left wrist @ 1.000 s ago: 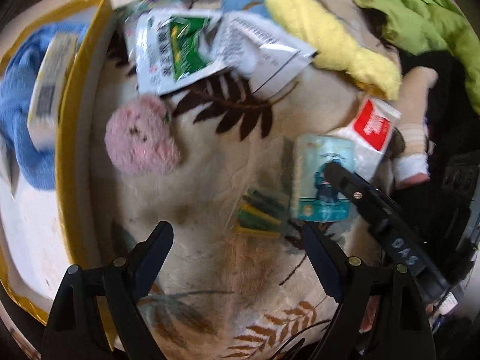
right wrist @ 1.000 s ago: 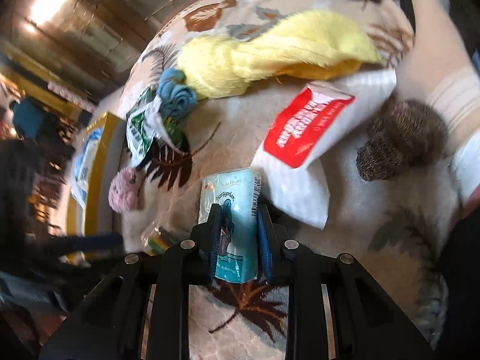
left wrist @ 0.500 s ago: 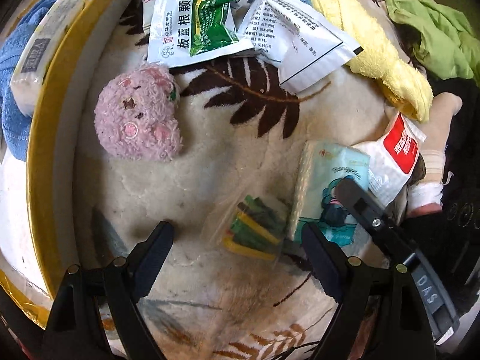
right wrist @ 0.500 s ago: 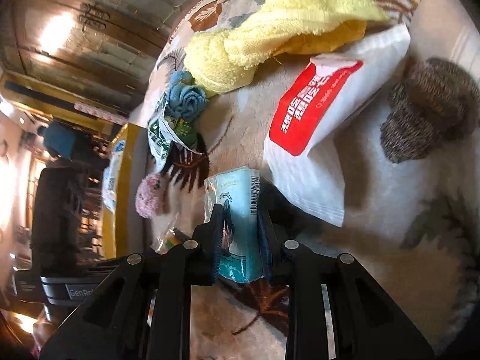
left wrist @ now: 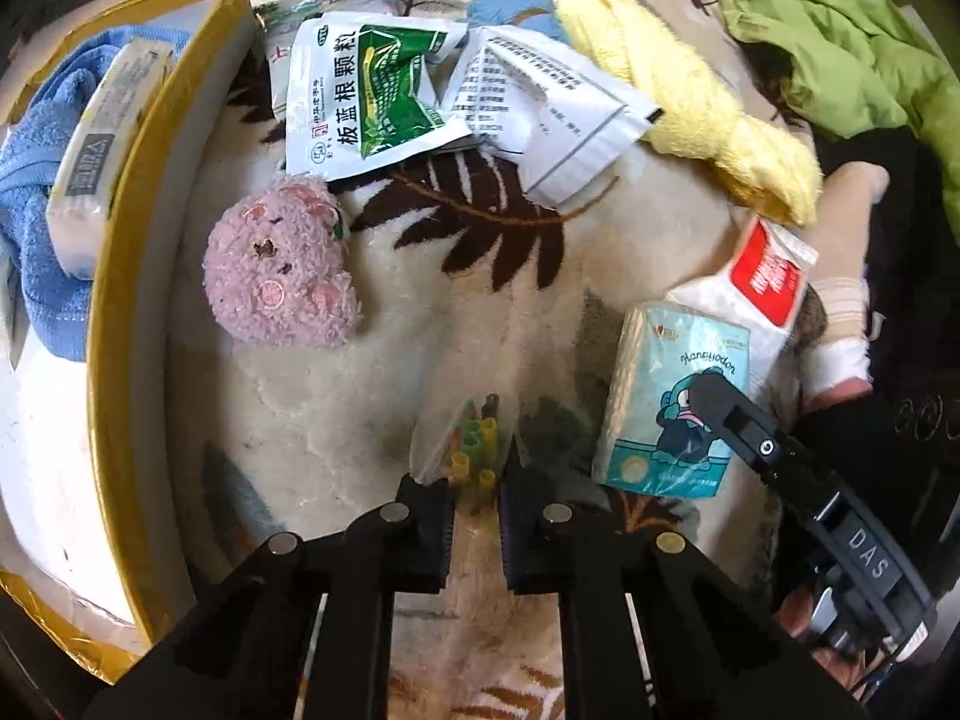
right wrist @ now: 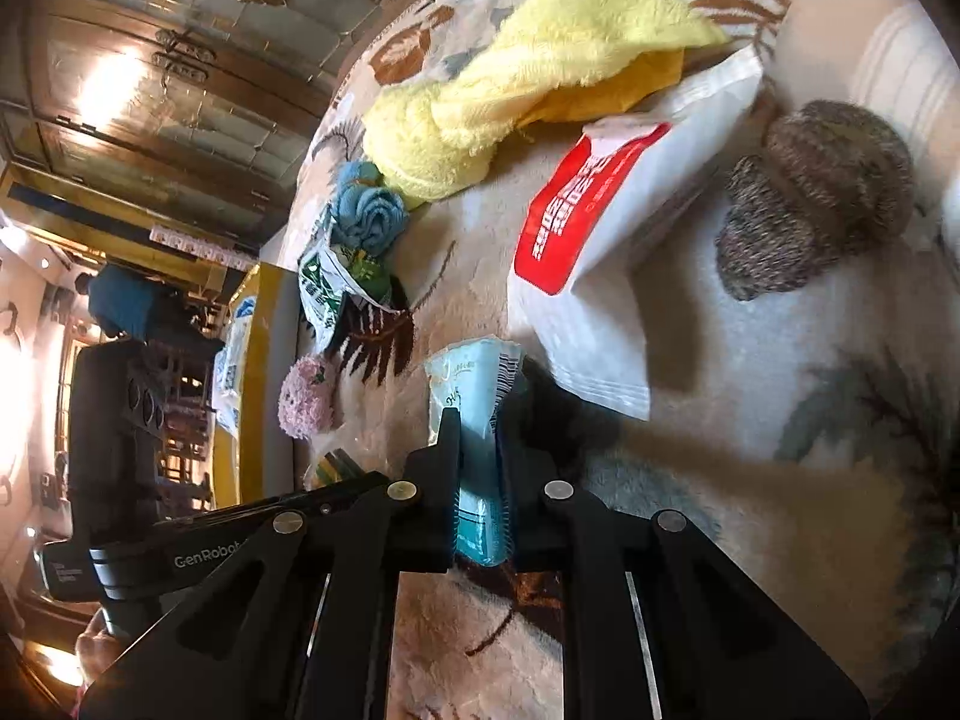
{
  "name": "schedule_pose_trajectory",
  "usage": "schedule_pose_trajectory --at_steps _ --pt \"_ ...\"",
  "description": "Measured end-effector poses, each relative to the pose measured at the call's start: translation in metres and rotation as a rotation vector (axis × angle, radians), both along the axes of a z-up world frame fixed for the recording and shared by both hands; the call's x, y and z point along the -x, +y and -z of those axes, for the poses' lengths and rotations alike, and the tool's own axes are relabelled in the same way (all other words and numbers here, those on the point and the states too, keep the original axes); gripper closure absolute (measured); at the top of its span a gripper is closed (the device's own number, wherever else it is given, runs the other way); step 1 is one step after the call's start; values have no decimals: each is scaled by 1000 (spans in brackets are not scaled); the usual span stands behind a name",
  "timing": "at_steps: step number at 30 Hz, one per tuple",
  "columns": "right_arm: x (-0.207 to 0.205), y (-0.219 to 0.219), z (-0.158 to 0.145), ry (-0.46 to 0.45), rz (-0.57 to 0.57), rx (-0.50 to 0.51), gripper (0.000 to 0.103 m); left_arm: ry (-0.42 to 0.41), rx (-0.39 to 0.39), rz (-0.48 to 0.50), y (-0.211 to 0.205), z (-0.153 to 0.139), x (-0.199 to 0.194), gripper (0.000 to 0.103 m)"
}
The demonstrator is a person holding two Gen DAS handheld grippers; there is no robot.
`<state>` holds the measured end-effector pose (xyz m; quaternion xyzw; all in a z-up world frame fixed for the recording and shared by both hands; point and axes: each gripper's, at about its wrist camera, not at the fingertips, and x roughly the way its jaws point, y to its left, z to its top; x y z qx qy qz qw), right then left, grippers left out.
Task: Organize soft objects
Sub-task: 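Grasp the clear bag of coloured sticks with the left gripper while the right holds the tissue pack, then carry the tissue pack and stick bag into the yellow-rimmed box and open both grippers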
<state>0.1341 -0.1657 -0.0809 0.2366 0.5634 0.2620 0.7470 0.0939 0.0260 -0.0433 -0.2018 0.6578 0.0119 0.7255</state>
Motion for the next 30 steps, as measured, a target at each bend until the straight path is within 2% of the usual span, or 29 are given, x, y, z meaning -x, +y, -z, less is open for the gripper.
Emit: schedule_pose_trajectory --at_steps 6,15,18,25,30 --pt "6 -1 -21 -35 -12 -35 93 -59 0 13 6 -24 18 94" --pt "10 34 -47 -60 -80 -78 93 -137 -30 -62 69 -65 36 94" --pt "11 54 -54 -66 -120 -93 93 -155 -48 -99 91 -74 47 94" --pt "16 127 -70 -63 -252 -130 93 -155 -92 -194 137 -73 64 94" --pt "22 187 -64 -52 -348 -94 93 -136 -162 -249 169 -63 73 94"
